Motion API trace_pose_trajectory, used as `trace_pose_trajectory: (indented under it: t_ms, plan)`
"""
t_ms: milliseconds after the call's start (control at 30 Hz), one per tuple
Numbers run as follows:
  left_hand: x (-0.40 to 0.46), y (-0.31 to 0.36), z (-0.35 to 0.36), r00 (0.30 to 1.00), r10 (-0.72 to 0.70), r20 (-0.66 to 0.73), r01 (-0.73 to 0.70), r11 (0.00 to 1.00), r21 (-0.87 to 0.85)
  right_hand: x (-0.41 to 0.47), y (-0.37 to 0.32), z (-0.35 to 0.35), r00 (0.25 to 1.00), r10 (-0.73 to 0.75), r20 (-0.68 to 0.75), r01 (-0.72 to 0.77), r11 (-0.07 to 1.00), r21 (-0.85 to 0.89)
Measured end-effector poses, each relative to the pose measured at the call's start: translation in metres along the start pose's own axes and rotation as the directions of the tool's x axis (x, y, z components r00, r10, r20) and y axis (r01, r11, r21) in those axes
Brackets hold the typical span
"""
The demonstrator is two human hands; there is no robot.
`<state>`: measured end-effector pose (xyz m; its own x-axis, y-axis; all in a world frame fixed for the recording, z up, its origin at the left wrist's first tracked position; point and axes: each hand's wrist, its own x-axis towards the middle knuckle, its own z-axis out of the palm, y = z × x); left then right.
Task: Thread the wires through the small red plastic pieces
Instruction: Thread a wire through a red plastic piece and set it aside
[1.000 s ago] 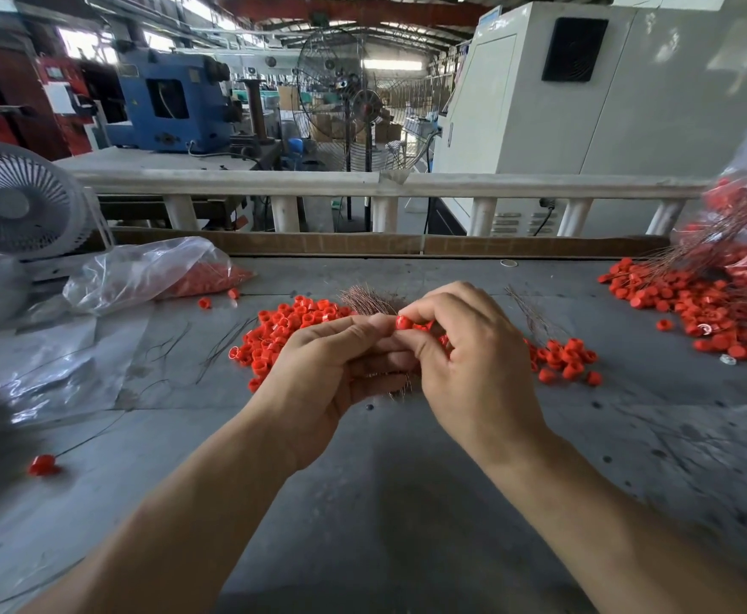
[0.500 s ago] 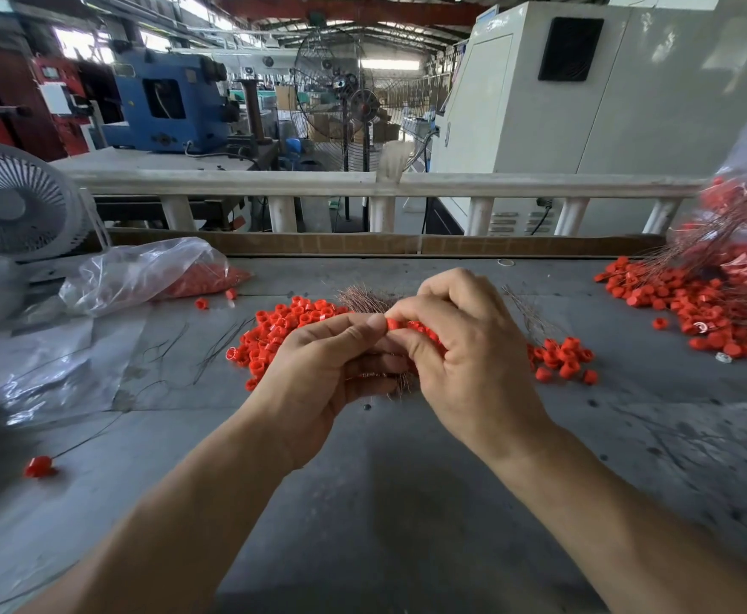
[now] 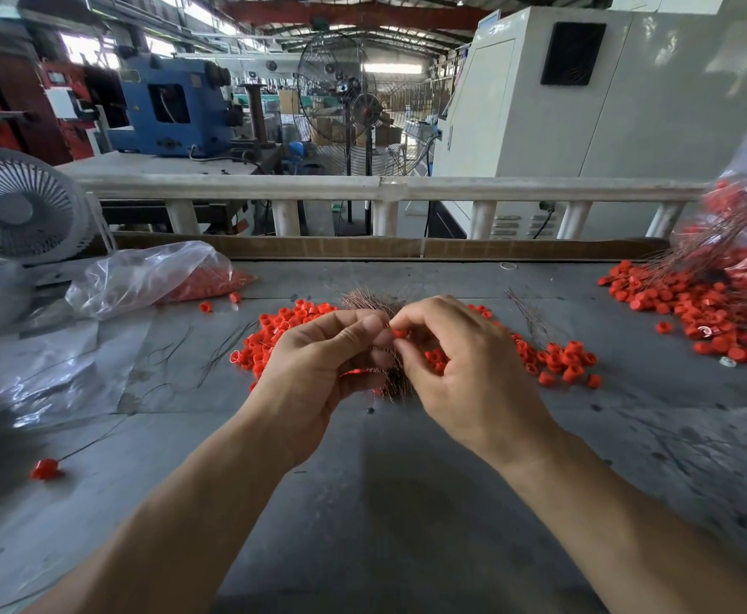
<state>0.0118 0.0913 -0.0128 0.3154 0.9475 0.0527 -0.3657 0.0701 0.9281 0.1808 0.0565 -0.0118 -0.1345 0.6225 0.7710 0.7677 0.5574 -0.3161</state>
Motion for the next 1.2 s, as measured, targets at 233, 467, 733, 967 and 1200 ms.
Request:
trace_pose_trajectory:
  t_ms: [233,467,733,967,1200]
  plan:
    - [0.003,0.002,-0.001,0.996,0.042,-0.083,-0.045,0.999,-0.029,-0.001,0.001,0.005,0.999,0.035,-0.028,-0.031,0.991,0.128]
    - [0.002,0.004,-0.005,0.994,0.050,-0.095,-0.056,0.996,-0.064,-0.002,-0.001,0.006,0.994,0.111,-0.004,-0.106,0.962,0.253]
    - [0.003,0.013,-0.009,0.992,0.092,-0.092,-0.101,0.989,-0.103,-0.005,0.002,0.004,0.951,0.273,0.143,-0.308,0.844,0.439]
    - [0.004,0.012,-0.014,0.980,0.108,-0.168,-0.128,0.985,-0.117,-0.006,0.003,0.003,0.946,0.276,0.171,-0.324,0.827,0.459]
    - [0.006,0.013,-0.019,0.955,0.113,-0.274,-0.124,0.992,-0.023,-0.005,0.005,0.001,0.968,0.188,0.164,-0.232,0.923,0.306]
